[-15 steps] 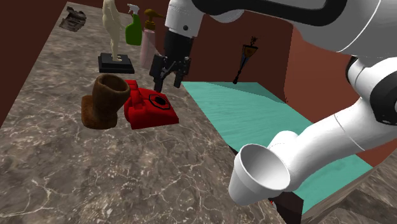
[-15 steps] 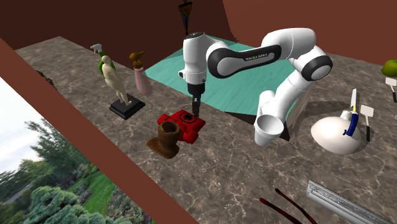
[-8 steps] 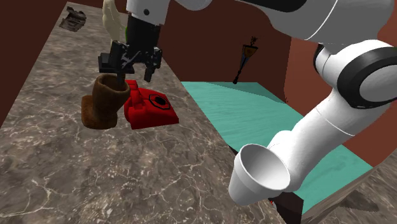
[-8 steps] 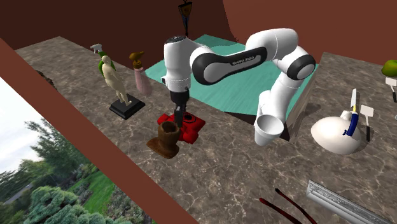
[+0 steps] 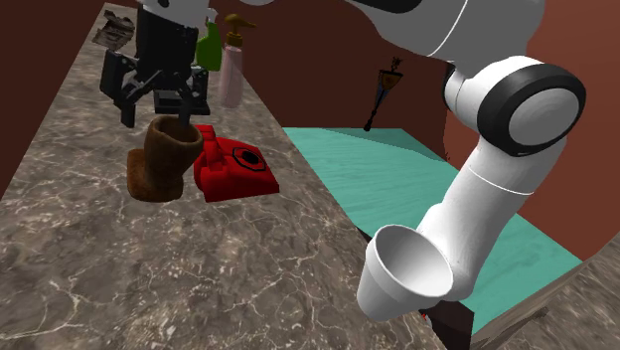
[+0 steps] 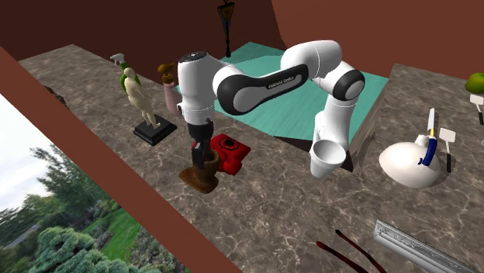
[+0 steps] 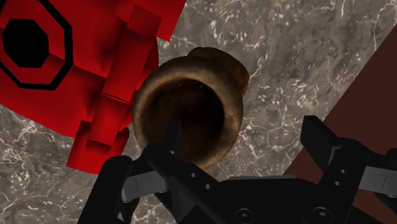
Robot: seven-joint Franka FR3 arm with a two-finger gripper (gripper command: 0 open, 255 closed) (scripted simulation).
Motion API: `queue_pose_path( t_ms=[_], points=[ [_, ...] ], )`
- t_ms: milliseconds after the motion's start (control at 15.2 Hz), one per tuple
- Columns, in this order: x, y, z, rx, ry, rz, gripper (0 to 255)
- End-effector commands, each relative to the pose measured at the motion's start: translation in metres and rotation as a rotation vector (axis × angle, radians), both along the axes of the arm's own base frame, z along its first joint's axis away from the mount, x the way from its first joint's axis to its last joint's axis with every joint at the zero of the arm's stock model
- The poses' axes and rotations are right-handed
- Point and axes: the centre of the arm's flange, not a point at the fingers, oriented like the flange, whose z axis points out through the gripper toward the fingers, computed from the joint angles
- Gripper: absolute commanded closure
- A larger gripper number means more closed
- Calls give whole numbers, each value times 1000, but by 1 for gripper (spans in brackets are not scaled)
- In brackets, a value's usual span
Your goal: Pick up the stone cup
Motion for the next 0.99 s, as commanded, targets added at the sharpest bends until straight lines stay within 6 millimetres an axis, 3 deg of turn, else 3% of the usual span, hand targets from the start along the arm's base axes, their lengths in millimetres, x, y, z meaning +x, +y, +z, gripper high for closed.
queue_pose_path(
  t_ms=[0,264,396,462,924],
  points=[
    [1,2,-8,1,-1,-1,0],
    [2,2,-32,1,-1,-1,0],
    [2,2,-32,1,-1,-1,0],
    [1,2,-32,1,-1,-1,255],
    [2,2,-32,1,-1,-1,255]
  ],
)
